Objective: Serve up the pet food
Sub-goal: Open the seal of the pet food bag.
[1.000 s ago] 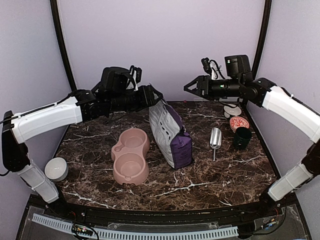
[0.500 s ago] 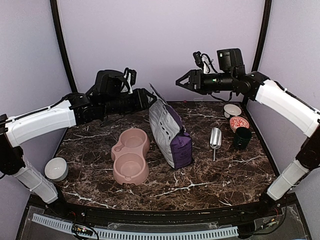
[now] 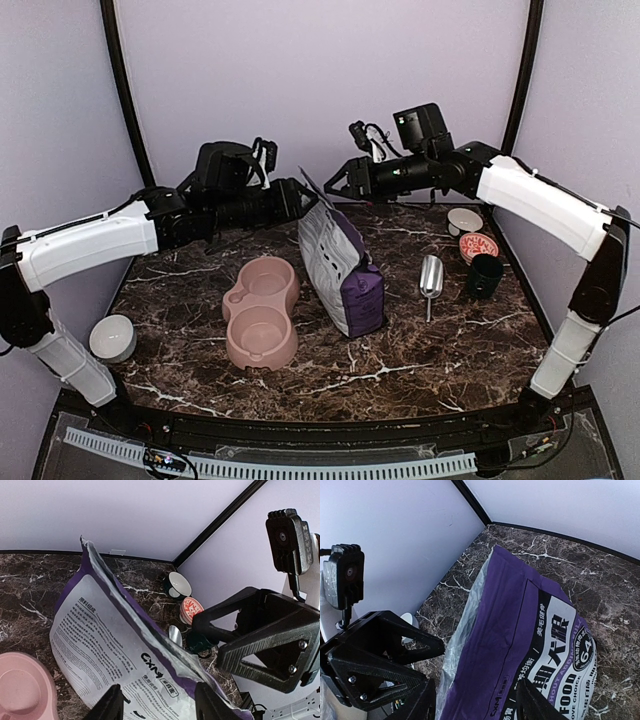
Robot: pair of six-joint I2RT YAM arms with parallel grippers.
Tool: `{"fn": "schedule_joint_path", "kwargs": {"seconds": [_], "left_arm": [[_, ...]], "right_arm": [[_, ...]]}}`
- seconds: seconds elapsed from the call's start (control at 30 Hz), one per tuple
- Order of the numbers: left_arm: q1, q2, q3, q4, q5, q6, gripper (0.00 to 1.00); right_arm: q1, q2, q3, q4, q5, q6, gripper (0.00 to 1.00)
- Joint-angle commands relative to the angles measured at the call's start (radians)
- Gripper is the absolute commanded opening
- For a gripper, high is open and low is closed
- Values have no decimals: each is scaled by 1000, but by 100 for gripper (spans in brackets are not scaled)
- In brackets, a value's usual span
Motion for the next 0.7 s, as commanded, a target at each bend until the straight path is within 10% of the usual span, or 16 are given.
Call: {"fn": "schedule_joint_path", "kwargs": {"seconds": [0.0,0.67], "left_arm": [[-5,27,43,25,13,13,50],[-5,55,76,22,18,20,46]], "right_arm": [[15,22,41,-7,1,-21,54],[24,14,-33,-27,61,-22,11]]}}
